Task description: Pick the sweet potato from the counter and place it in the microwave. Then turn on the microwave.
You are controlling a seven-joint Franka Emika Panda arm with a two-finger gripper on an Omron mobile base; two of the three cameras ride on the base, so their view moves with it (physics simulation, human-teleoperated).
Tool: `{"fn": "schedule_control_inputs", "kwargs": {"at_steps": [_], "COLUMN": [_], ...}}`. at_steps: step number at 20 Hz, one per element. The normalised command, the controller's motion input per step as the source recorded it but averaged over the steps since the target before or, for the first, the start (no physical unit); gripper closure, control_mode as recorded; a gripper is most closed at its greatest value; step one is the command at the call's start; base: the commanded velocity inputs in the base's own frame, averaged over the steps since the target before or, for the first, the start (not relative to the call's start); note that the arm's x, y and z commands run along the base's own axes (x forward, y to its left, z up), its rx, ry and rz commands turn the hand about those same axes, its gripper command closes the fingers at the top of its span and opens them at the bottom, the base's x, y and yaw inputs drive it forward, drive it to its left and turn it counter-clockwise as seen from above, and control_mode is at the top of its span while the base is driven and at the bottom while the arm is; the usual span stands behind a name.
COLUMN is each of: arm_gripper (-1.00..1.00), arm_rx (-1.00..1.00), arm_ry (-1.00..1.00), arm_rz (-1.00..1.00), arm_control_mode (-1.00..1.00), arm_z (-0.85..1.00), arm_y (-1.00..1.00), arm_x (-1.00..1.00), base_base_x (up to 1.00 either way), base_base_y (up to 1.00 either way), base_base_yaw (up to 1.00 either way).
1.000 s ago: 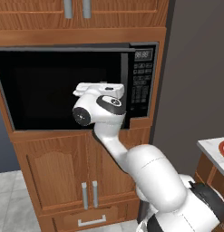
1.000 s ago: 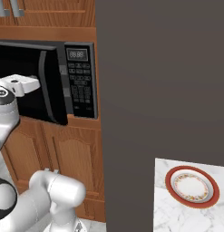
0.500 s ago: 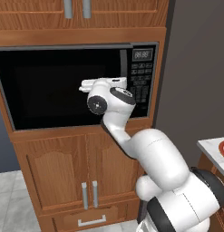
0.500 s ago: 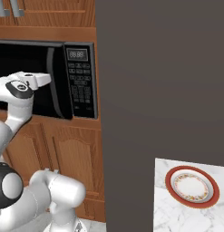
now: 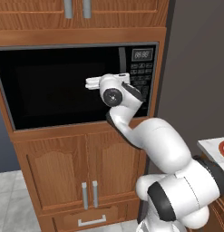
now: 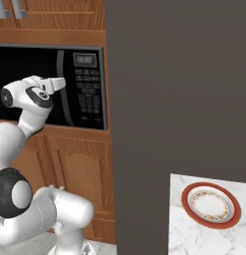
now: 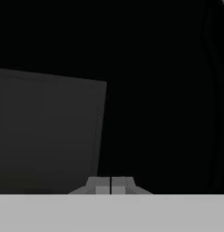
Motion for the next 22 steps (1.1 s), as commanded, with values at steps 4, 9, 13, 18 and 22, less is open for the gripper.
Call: {"fn": "schedule_control_inputs", "kwargs": {"at_steps": [4, 9, 13, 18, 22], "arm_gripper": [1.0, 1.0, 1.0, 1.0, 1.0], "arm_rx": [0.0, 0.0, 0.0, -0.01, 0.0], "arm_ry": [0.04, 0.04, 0.0, 0.0, 0.0], "arm_rz": [0.13, 0.12, 0.11, 0.1, 0.08], "arm_control_mode": [-1.0, -1.0, -1.0, -1.0, -1.0], "arm_z": [0.0, 0.03, 0.24, 0.27, 0.18], "arm_y": [-0.23, -0.18, -0.01, 0.0, -0.24], "arm_x": [0.33, 0.25, -0.46, -0.91, -0.89], "base_base_x": [0.0, 0.0, 0.0, 0.0, 0.0], "base_base_y": [0.0, 0.0, 0.0, 0.0, 0.0], "base_base_yaw": [0.0, 0.0, 0.0, 0.0, 0.0]}}
